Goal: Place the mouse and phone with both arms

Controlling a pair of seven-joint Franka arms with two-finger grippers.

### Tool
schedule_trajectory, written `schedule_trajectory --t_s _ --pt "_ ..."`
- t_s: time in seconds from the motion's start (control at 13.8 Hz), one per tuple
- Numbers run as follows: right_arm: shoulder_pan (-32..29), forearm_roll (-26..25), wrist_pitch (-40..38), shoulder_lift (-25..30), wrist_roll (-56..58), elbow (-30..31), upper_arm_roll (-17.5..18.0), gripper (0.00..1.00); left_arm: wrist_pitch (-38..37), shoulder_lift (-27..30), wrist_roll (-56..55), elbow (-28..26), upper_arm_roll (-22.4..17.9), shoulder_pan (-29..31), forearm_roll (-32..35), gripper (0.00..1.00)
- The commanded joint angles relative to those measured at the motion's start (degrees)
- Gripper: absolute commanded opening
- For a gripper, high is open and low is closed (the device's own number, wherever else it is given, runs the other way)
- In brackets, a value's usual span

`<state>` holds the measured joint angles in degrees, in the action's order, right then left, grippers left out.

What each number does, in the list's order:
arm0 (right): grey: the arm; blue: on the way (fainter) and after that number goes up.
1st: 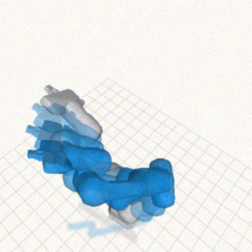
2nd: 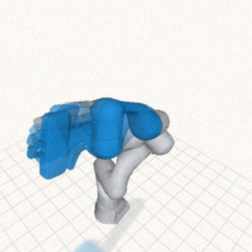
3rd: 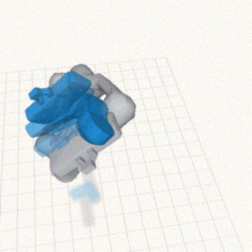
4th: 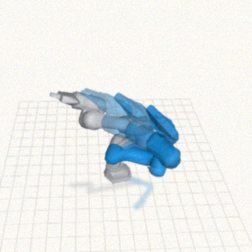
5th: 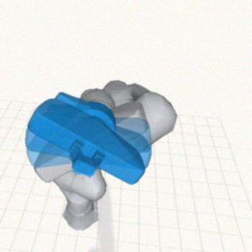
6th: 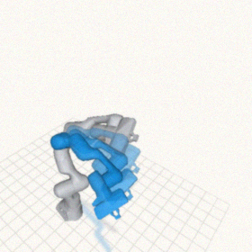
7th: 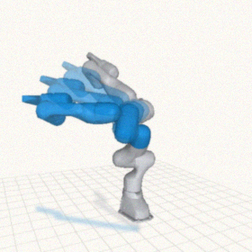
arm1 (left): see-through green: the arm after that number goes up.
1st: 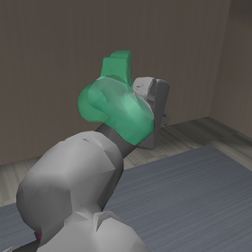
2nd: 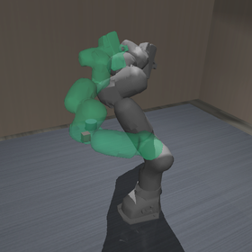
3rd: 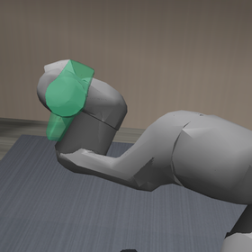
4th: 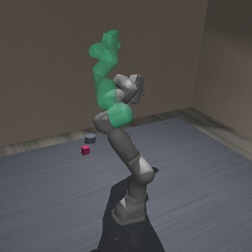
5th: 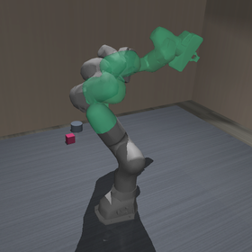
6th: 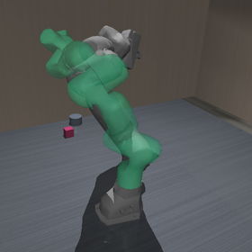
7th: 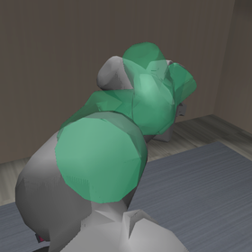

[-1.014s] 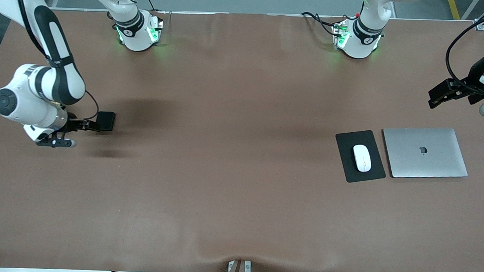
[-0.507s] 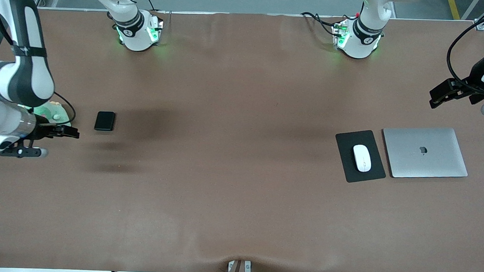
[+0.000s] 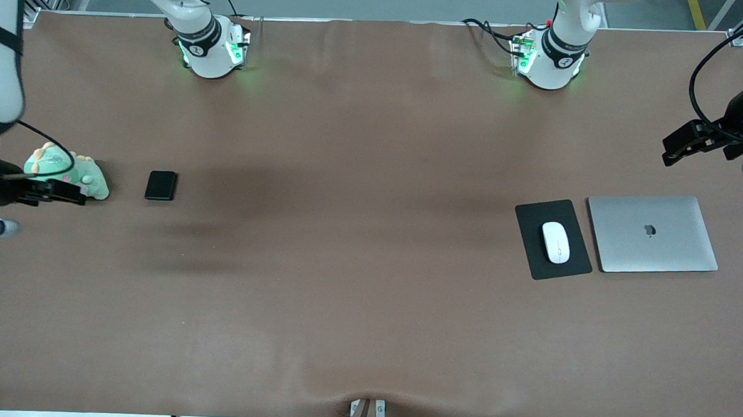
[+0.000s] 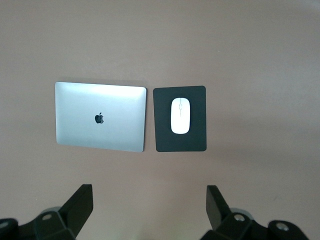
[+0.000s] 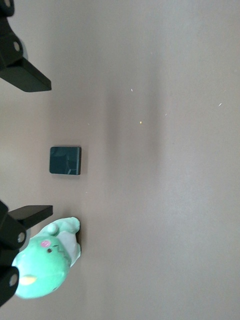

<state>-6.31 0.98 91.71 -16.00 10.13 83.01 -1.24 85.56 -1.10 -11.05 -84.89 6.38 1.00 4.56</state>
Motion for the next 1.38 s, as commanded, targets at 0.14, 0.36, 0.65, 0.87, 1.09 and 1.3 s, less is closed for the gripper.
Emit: schedule_trajectory --t_s 0.14,0.36,0.65,0.87,1.09,1.3 --pt "3.1 0.3 -8.4 1.7 0.3 -7.3 0.5 1.00 -0.4 0.6 1.6 0.2 -0.1 1.1 -1.1 1.00" --pt "5.7 0.3 -10.1 6.8 -2.3 -5.8 -0.2 1.00 -0.4 0.7 2.2 0.2 -0.1 1.1 -0.9 1.00" --pt "6.4 0.2 -7.3 13.8 -5.2 2.1 0.1 1.00 -0.4 0.7 3.1 0.2 -0.1 1.1 -1.2 1.00" --pt "6.4 0.2 -7.0 18.1 -5.0 7.0 0.2 1.00 -0.4 0.8 3.1 0.2 -0.1 1.0 -1.3 1.00" --pt "5.7 0.2 -4.6 21.3 -0.6 11.1 0.1 1.00 -0.6 0.8 3.0 0.2 0.0 0.9 -2.4 1.00" --pt "3.6 0.3 -4.6 20.6 0.6 10.3 0.0 1.00 -1.3 0.9 3.0 0.2 0.0 0.9 -3.4 1.00"
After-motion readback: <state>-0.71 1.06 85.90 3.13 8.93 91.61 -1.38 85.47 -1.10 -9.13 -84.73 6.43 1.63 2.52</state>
